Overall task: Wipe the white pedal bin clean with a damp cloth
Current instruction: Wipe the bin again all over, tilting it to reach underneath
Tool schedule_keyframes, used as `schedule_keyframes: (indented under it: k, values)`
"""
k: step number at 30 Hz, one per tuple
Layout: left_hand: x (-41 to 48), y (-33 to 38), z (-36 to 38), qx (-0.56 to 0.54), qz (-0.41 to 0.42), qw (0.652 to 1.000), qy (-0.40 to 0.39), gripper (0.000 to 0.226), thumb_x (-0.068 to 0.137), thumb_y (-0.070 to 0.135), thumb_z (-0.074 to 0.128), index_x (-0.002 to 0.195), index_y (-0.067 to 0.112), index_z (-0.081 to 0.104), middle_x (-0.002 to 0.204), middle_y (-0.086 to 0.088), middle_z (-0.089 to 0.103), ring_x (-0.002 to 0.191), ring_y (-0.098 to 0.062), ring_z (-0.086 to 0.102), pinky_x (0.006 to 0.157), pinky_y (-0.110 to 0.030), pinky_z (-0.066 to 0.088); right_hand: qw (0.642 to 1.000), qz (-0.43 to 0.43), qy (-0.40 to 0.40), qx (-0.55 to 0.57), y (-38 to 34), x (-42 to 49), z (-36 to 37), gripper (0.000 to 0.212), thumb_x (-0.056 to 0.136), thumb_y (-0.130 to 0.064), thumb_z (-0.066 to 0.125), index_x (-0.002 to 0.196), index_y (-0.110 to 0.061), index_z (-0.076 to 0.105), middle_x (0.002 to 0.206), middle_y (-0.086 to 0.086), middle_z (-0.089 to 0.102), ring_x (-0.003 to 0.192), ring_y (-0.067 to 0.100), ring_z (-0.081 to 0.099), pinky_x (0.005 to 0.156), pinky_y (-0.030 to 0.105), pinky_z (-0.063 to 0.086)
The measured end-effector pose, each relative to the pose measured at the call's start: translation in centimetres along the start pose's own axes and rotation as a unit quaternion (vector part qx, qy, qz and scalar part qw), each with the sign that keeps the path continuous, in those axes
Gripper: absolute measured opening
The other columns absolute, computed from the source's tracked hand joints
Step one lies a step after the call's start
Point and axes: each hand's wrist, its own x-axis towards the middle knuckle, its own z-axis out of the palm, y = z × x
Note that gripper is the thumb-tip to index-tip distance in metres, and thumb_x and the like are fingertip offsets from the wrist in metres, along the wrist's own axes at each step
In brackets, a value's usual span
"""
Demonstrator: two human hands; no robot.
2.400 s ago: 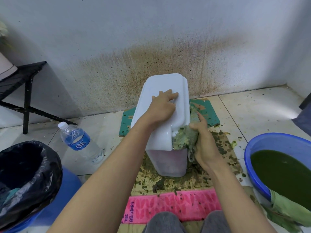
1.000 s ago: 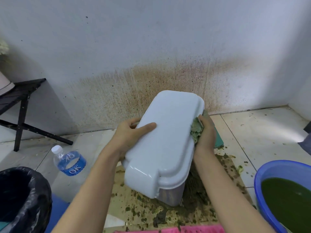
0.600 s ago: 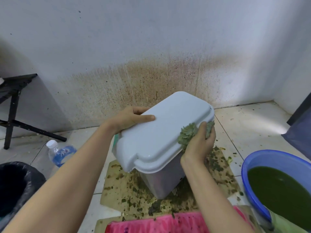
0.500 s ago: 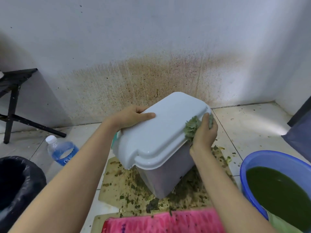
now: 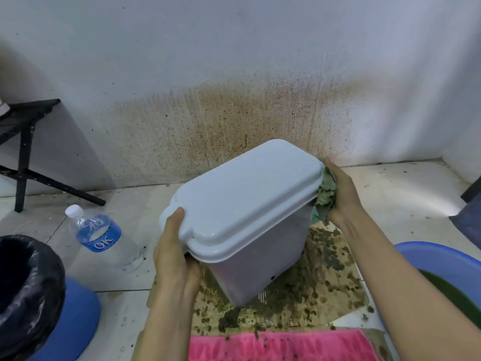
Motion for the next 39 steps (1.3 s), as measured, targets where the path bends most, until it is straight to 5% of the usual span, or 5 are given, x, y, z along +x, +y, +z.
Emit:
schedule_keyframes:
  k: [16, 24, 30, 33, 39]
  values:
    - [9.5, 7.8, 0.9, 0.265, -0.094, 0.956, -0.087, 0.039, 0.085, 0.038, 0.074, 0.114, 0.014, 0.062, 0.099, -0.009, 0.078, 0.082, -0.025, 0.075, 0.076, -0.042, 0.059, 0.959, -0.085, 0.244, 0.116, 5.3, -10.0, 1.7, 0.039, 0.083, -0.034, 0.076, 0.115, -0.012, 0.071, 0.109, 0.005, 0.074, 0.098, 0.022, 0.072, 0.082, 0.042, 0.060]
    - [5.8, 8.5, 8.9, 0.458, 0.234, 0.853, -0.083, 0.042, 0.096, 0.029, 0.062, 0.135, 0.014, 0.060, 0.136, -0.001, 0.059, 0.120, -0.018, 0.055, 0.094, -0.032, 0.040, 0.943, -0.281, 0.136, -0.114, -3.5, -8.7, 5.6, 0.039, 0.084, -0.056, 0.064, 0.106, -0.025, 0.068, 0.102, 0.010, 0.073, 0.083, 0.027, 0.070, 0.071, 0.040, 0.056]
    - [3.1, 0.0, 15.8, 0.622, 0.256, 0.714, -0.195, 0.041, 0.106, 0.024, 0.035, 0.083, 0.005, 0.064, 0.092, -0.015, 0.067, 0.102, -0.033, 0.059, 0.098, -0.041, 0.039, 0.637, -0.304, 0.014, -0.708, 1.4, -8.5, 7.2, 0.041, 0.101, -0.041, 0.036, 0.136, -0.028, 0.054, 0.147, -0.007, 0.047, 0.142, 0.021, 0.029, 0.113, 0.044, 0.026]
    - [4.6, -2.2, 15.0, 0.710, 0.276, 0.622, -0.180, 0.045, 0.107, 0.029, 0.028, 0.104, 0.007, 0.067, 0.131, -0.016, 0.062, 0.146, -0.035, 0.031, 0.121, -0.052, 0.005, 0.652, -0.398, 0.033, -0.644, 4.0, -10.9, 4.2, 0.045, 0.100, -0.039, 0.037, 0.138, -0.021, 0.054, 0.146, -0.002, 0.049, 0.143, 0.025, 0.030, 0.116, 0.043, 0.027]
    - [5.0, -1.8, 14.8, 0.687, 0.293, 0.625, -0.225, 0.041, 0.107, 0.022, 0.029, 0.071, 0.017, 0.047, 0.118, -0.021, 0.064, 0.149, -0.038, 0.024, 0.121, -0.053, -0.003, 0.812, -0.362, 0.086, -0.449, 3.7, -9.4, 3.4, 0.038, 0.102, -0.032, 0.046, 0.132, -0.011, 0.058, 0.142, 0.004, 0.051, 0.135, 0.022, 0.042, 0.113, 0.042, 0.034]
